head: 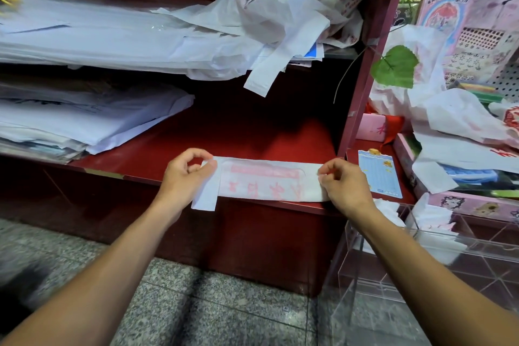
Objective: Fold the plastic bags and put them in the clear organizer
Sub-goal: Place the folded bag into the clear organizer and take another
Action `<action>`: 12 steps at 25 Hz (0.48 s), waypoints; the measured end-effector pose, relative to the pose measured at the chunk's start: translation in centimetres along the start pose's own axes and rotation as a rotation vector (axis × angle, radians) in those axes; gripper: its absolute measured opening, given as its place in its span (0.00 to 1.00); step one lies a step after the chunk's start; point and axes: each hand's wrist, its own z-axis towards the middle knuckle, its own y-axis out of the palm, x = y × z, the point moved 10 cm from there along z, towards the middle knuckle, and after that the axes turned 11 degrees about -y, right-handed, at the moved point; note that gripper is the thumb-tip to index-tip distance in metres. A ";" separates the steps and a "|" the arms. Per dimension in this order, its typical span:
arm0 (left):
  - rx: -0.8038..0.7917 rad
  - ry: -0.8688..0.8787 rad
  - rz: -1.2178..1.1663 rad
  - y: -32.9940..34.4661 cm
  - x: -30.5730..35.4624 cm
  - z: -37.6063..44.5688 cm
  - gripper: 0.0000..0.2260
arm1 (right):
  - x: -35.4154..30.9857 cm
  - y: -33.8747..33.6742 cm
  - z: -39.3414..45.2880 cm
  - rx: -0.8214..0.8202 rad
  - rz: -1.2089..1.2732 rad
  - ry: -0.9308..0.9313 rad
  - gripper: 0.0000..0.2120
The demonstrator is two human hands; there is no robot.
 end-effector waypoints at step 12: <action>-0.041 -0.138 -0.036 -0.5 -2.3 0.2 0.12 | 0.3 2.4 -1.2 -0.271 0.407 0.207 0.18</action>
